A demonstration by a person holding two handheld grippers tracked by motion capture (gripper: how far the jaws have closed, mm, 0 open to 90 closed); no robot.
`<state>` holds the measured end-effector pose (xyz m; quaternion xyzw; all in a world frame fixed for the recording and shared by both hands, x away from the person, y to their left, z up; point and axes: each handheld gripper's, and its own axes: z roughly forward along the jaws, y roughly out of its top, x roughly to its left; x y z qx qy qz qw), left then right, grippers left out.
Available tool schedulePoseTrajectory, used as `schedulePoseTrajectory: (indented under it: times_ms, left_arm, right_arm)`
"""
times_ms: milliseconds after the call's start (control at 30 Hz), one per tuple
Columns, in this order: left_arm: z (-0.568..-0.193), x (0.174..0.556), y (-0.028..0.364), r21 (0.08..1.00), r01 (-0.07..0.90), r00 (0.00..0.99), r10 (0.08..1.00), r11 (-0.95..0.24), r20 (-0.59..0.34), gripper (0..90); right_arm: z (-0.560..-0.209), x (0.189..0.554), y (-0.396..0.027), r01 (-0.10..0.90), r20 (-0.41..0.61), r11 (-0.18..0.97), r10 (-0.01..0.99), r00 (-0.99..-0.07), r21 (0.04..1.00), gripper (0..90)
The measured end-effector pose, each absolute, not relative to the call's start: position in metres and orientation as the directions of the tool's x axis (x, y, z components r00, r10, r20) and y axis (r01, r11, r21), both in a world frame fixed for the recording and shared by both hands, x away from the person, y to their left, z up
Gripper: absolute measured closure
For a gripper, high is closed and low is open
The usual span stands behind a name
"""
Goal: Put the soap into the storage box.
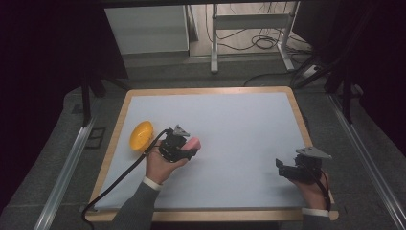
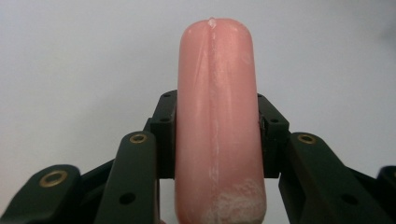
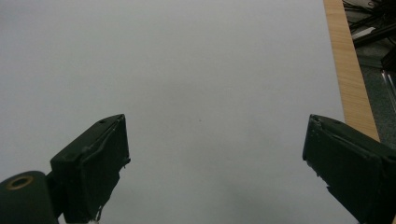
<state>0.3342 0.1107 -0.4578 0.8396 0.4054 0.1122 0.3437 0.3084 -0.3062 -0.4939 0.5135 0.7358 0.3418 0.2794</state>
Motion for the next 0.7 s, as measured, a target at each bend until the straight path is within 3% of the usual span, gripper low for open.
schedulePoseTrajectory:
  times_ms: [700]
  left_arm:
    - [-0.443, 0.329, 0.133, 0.701, 0.588, 0.624, 0.778, -0.405, -0.074, 59.9]
  right_arm:
    - [-0.494, 0.309, -0.306, 0.566, -0.069, 0.246, 0.946, -0.315, 0.787, 6.8]
